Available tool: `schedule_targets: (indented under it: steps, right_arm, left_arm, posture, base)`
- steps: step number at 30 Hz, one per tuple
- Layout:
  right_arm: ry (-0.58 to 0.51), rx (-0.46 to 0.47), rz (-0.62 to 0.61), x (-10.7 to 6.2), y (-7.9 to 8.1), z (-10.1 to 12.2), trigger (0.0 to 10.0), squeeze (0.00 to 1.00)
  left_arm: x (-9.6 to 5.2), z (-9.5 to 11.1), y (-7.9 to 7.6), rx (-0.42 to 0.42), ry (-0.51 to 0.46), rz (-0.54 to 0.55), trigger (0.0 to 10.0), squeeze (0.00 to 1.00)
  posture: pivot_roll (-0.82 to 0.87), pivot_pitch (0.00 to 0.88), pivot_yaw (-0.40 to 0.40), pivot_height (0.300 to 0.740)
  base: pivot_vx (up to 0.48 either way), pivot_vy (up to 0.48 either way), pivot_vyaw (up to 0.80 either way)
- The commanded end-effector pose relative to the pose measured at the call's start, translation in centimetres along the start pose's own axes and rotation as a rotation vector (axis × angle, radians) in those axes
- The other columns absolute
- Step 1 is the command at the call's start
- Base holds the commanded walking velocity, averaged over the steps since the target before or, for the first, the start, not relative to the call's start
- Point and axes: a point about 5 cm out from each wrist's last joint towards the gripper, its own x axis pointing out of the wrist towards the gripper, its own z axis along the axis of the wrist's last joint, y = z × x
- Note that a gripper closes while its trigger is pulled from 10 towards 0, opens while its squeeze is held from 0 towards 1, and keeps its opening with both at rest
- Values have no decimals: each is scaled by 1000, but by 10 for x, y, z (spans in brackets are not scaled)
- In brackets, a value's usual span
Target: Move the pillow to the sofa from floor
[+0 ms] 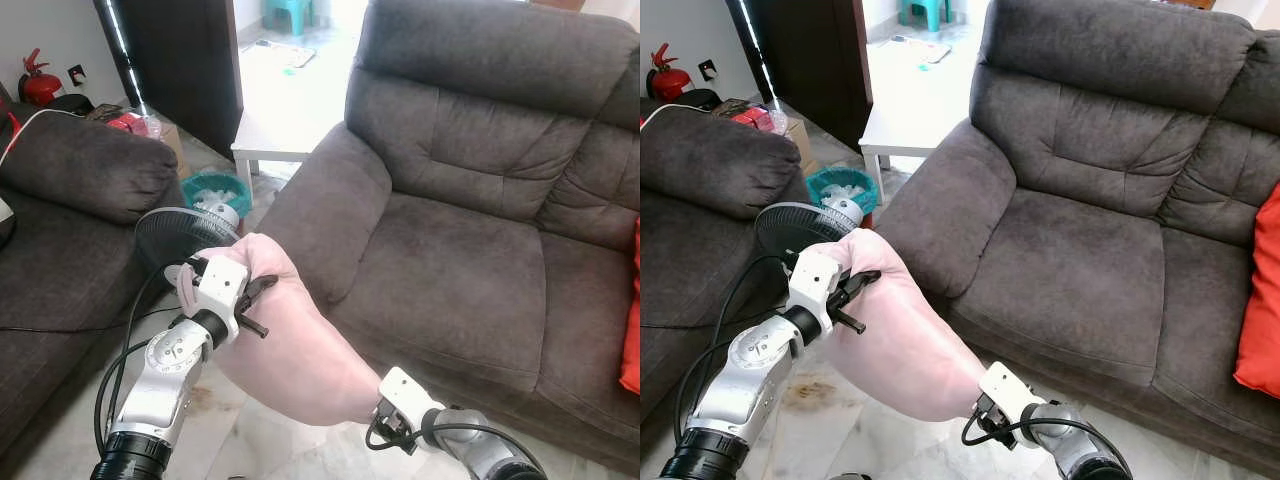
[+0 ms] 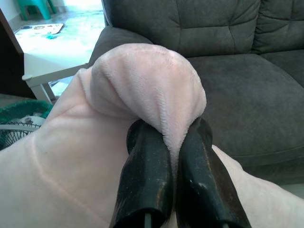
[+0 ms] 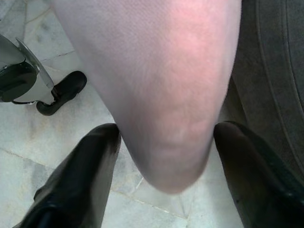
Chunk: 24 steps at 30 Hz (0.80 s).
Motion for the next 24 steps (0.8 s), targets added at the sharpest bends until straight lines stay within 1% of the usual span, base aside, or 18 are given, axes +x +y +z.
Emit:
schedule_targets:
  steps: [1,8,17,24]
  right_arm:
    - [-5,32,-9,-1,-1,-2,0,0]
    - [-26,41,1,0,1,0,0,0]
    - [-27,52,3,1,2,-1,0,0]
    - [-39,57,4,0,2,1,0,0]
  left_arm:
    - [8,33,1,38,-133,-16,10000,0]
    - [8,33,1,38,-131,-16,10000,0]
    - [7,34,0,36,-134,-23,10000,0]
    - [10,40,0,34,-155,-23,10000,0]
  posture:
    - [157,55,-62,740]
    - [160,59,-61,740]
    - [162,62,-58,740]
    - [163,64,-57,740]
  base:
    - [0,0,0]
    - [0,0,0]
    - [0,0,0]
    - [0,0,0]
